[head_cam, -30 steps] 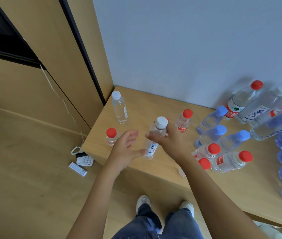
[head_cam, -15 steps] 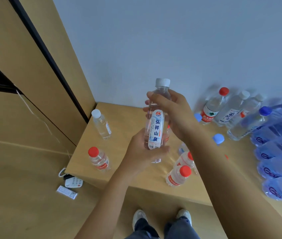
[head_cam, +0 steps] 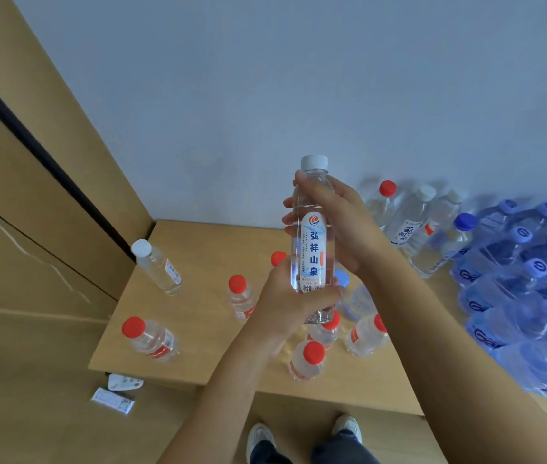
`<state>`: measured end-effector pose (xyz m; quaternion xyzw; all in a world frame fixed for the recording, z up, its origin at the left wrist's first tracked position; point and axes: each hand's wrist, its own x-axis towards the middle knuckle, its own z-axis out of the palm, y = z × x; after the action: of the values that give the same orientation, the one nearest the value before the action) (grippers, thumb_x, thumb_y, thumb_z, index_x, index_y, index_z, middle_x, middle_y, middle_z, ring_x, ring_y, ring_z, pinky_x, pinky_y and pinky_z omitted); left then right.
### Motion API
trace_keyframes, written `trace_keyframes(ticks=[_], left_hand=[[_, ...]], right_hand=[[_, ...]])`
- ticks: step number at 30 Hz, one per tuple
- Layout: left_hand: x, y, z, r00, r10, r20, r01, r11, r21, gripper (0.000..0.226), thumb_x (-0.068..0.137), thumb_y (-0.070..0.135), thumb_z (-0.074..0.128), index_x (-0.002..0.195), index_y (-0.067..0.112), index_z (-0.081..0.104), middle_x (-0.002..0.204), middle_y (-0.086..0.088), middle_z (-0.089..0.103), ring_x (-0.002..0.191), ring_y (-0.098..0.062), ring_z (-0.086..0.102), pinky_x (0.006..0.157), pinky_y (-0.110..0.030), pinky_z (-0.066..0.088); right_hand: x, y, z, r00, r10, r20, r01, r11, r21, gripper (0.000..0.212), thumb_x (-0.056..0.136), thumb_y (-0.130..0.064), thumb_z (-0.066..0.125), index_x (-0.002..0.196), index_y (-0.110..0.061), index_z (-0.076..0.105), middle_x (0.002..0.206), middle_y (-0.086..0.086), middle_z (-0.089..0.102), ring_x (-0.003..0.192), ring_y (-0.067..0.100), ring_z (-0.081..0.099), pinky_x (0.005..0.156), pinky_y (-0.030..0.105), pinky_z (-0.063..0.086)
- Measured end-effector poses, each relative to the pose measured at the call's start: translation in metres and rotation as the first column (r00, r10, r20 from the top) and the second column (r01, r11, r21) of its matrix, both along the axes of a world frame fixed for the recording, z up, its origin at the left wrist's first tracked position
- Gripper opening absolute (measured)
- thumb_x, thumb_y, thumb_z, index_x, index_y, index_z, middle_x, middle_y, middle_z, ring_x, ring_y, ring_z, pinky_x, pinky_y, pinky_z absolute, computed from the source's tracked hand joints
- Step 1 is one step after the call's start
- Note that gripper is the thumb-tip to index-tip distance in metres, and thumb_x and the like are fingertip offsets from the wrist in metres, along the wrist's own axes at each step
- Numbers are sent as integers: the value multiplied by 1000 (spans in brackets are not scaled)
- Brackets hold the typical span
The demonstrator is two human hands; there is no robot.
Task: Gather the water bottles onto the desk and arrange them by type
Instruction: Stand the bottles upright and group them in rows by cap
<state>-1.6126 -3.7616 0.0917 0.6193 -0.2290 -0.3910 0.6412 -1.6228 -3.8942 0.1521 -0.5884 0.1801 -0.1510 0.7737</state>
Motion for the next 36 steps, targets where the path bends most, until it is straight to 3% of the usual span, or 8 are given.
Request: trace_keyframes(ticks=[4, 9, 14, 21, 25, 30, 33, 36], left_hand=[[-12, -40, 0, 999, -35, 41, 35, 999, 6, 45, 77, 30, 82, 111, 12, 59, 89, -7, 70, 81, -22, 69, 78, -37, 58], [-28, -101, -3, 992, -125, 17, 123, 988, 90, 22, 87, 43, 70, 101, 27, 62, 89, -2, 73, 79, -8, 70, 66, -15, 54], [-33, -159, -18, 979, -203, 15, 197, 963, 185, 18, 88, 33, 74, 99, 38, 61, 89, 25, 72, 86, 12, 66, 64, -6, 48], [-28, -225, -61, 974, -178, 137, 127, 940, 318, 45, 77, 17, 83, 118, 21, 65, 109, 4, 72, 102, -10, 68, 83, -24, 54], [-32, -253, -85, 970, -153, 191, 60, 906, 419, 42, 68, 8, 86, 102, 21, 63, 89, 11, 68, 85, -8, 65, 59, -8, 46], [-47, -276, -113, 967, -148, 205, 7, 825, 565, 48, 72, 15, 80, 117, 15, 64, 109, -4, 72, 103, -23, 67, 90, -41, 55], [-52, -283, -127, 971, -114, 212, -36, 802, 596, 47, 74, 16, 78, 119, 15, 63, 111, -4, 71, 105, -24, 66, 90, -41, 55], [-53, -288, -136, 966, -71, 247, -101, 779, 619, 38, 80, 17, 71, 117, 15, 64, 112, -4, 70, 106, -26, 65, 84, -32, 52]], right_hand=[[-23, -42, -2, 996, -64, -60, 58, 994, -94, 36, 96, -46, 56, 103, -11, 59, 91, 6, 70, 81, 24, 71, 78, 39, 60], [-55, -108, -11, 983, -138, -121, 120, 982, -147, 31, 97, -44, 56, 96, -14, 64, 102, 7, 69, 90, 24, 73, 74, 35, 58], [-79, -164, -26, 978, -159, -134, 127, 967, -219, 34, 90, -43, 63, 107, -14, 68, 109, 9, 71, 98, 20, 71, 85, 36, 56], [-101, -216, -57, 969, -149, -196, 88, 954, -286, 21, 95, -21, 64, 111, -7, 67, 103, 13, 70, 94, 16, 65, 89, 34, 51], [-110, -229, -78, 957, -128, -262, 31, 938, -344, 18, 94, -16, 65, 108, -4, 65, 96, 13, 68, 88, 12, 63, 84, 31, 50], [-118, -230, -108, 936, -138, -323, 9, 929, -371, 19, 90, -17, 71, 108, -16, 66, 103, 5, 69, 100, 18, 65, 82, 19, 50], [-119, -228, -125, 925, -162, -343, 10, 915, -404, 22, 87, -13, 74, 105, -21, 62, 97, -2, 64, 99, 22, 60, 89, 32, 47], [-118, -224, -136, 918, -193, -347, 1, 876, -482, 23, 85, -13, 74, 101, -23, 60, 90, -11, 59, 90, 10, 55, 79, 22, 39]])
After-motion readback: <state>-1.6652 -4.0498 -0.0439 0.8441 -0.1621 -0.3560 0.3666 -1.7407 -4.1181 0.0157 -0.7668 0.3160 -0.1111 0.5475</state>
